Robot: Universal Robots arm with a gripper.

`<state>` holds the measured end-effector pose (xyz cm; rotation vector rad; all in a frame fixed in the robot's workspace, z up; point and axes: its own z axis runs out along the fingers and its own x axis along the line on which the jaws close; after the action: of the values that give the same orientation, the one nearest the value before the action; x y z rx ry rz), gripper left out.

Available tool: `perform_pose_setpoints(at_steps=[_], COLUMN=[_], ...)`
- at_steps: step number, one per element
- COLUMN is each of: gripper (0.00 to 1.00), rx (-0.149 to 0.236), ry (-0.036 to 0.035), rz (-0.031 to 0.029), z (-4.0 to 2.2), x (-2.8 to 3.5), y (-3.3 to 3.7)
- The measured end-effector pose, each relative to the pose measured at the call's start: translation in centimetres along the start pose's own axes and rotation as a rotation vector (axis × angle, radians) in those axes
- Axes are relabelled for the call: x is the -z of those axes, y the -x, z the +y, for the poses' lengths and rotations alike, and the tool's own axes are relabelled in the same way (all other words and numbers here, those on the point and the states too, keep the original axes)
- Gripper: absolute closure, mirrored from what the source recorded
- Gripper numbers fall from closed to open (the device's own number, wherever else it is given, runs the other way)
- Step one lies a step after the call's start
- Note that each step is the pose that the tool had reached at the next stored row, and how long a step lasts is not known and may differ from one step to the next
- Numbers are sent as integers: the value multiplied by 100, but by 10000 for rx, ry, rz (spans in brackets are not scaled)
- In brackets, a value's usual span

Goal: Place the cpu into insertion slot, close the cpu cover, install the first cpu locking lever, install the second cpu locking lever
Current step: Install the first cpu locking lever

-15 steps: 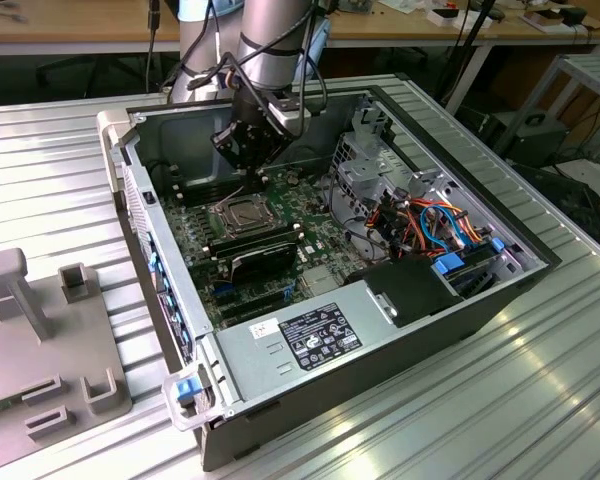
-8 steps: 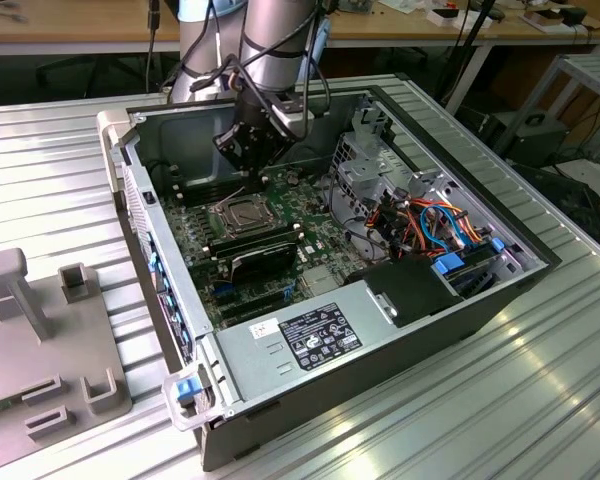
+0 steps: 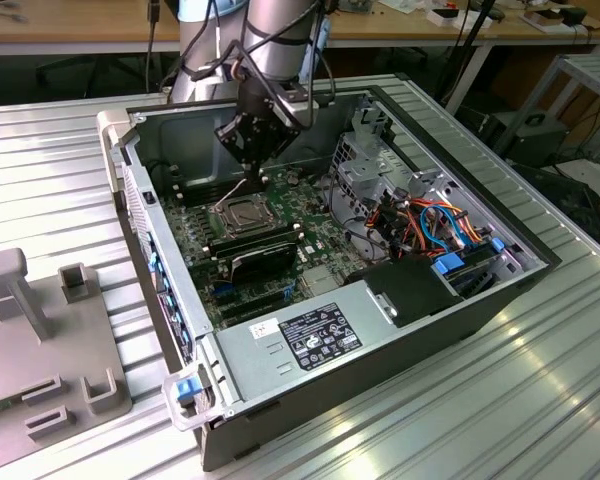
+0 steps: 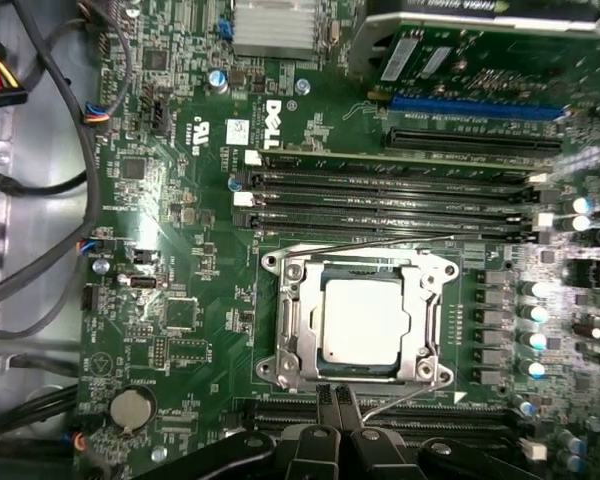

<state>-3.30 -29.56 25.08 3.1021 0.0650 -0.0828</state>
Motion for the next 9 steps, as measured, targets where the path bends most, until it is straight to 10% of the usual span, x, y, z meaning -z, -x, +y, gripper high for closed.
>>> perform_pose_setpoints(at_steps=[4, 9], gripper=[89, 89], rx=[1, 624], ry=[1, 63], rz=[-4, -6], z=[8, 16], x=[222, 238], y=[12, 13])
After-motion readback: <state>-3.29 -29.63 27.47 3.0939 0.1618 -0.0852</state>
